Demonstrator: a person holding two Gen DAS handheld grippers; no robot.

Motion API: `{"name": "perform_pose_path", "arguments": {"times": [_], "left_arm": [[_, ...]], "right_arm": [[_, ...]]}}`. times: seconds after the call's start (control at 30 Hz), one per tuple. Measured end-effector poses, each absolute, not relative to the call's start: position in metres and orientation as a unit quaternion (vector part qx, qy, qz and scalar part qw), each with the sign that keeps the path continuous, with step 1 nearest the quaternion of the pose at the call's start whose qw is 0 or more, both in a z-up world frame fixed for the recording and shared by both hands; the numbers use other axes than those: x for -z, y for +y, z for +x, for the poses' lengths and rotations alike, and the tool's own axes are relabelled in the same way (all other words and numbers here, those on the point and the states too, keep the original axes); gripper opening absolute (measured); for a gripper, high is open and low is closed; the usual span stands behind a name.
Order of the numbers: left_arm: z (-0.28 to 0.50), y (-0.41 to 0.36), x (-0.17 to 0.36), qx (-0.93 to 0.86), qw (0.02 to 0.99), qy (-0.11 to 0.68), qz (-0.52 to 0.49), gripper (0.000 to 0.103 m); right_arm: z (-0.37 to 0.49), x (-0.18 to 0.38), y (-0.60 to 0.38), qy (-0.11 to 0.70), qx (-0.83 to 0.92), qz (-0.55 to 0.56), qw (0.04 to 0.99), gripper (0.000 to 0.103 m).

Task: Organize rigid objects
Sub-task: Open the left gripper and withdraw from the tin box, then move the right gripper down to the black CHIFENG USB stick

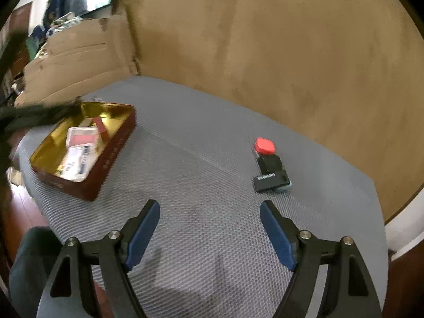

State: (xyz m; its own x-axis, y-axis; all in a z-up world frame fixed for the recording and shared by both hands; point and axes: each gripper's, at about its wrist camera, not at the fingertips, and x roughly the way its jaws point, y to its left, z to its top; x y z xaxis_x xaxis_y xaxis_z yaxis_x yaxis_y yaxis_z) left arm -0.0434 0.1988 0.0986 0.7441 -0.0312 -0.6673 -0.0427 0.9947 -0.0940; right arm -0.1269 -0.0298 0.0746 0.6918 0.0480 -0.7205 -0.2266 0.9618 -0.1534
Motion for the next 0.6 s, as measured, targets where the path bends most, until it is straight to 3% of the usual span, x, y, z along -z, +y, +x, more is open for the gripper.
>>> {"name": "perform_pose_path", "arguments": {"times": [0.2, 0.6], "left_arm": [[-0.100, 0.170, -0.070, 0.036, 0.928, 0.367, -0.050, 0.103], [-0.133, 0.128, -0.018, 0.103, 0.905, 0.412, -0.037, 0.103]], "right_arm": [[-0.082, -0.036, -0.109, 0.426, -0.101, 0.007, 0.899, 0.080], [-0.018, -0.003, -0.153, 0.437, -0.075, 0.003, 0.896, 0.080]]}}
